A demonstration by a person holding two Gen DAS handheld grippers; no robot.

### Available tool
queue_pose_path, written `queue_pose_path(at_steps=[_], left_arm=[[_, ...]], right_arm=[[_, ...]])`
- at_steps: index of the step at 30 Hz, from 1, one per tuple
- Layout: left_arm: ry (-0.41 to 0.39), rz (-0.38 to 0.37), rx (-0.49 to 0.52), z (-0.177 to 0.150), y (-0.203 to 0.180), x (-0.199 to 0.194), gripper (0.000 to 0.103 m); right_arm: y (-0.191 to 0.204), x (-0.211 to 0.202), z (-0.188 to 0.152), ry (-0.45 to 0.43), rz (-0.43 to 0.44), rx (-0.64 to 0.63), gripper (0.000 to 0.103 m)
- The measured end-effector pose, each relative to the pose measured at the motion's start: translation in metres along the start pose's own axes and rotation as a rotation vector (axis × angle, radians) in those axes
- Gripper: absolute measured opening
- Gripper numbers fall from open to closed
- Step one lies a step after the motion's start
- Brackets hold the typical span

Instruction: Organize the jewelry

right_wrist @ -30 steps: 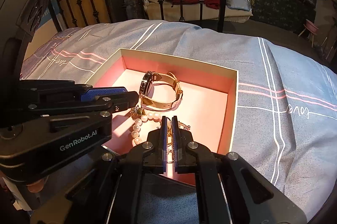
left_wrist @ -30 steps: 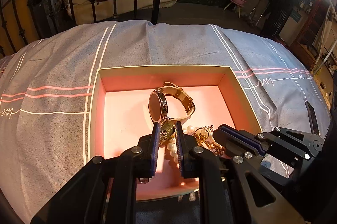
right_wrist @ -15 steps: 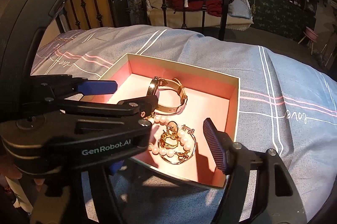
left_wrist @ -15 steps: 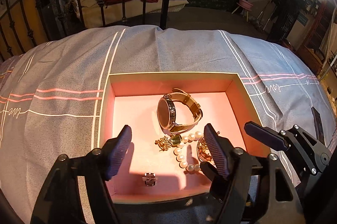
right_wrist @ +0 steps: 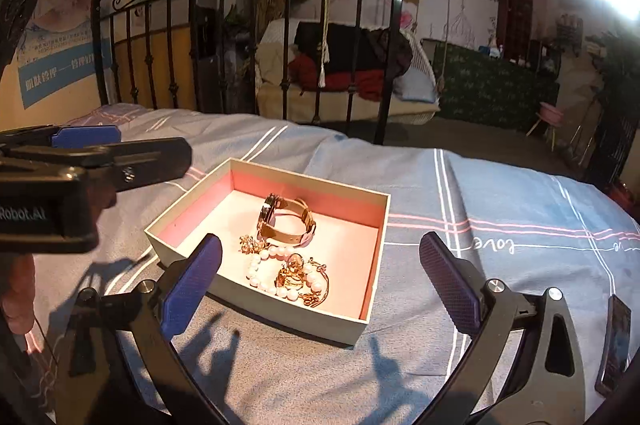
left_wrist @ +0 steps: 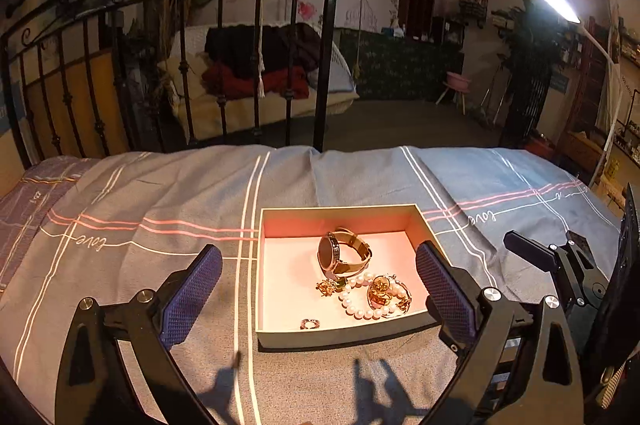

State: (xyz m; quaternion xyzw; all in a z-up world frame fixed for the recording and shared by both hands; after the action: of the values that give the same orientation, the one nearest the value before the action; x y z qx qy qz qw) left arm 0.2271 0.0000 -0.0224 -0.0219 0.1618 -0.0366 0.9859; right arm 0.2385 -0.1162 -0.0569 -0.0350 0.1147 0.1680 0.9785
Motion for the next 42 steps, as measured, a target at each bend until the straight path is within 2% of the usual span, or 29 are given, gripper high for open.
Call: queue_pose_path(at_steps=[6,11,18,42], left_arm=[[-0.132,0.027,0.016,-0.001,0.002,-0.06,0.096],[-0.189,0.076,0.019,-0.014,0.005,-0.088,0.096],[-0.186,0.1,0.033,-0.025,0.002,-0.098,0.096],[-0.169,0.091,0.013,-0.028,0.001,-0.098,0.096]], right_arm=[[-0.004,-0.069,0.014,-0.192,-0.058,-0.003,0.097],[-0.006,-0.11,0.019,-0.28,-0.083,0.009,0.097],[-0.009,-0.121,0.024,-0.293,-0.082,0.03,0.097],[-0.01,-0.113,0.014,-0.251,-0.079,0.037,0.097]])
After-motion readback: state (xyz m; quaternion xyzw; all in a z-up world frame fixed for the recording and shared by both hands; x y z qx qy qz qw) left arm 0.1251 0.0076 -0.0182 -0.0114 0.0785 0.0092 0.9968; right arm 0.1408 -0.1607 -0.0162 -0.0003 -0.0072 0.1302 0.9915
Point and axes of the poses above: each gripper's, at about its wrist camera, not at the fingertips, and x roughly the way its jaws point, y to its left, z to its top, the point moved 9 cm from there along x, roughly the way its jaws point, and after that the axes turned 13 degrees about -y, right-handed, at the moved point
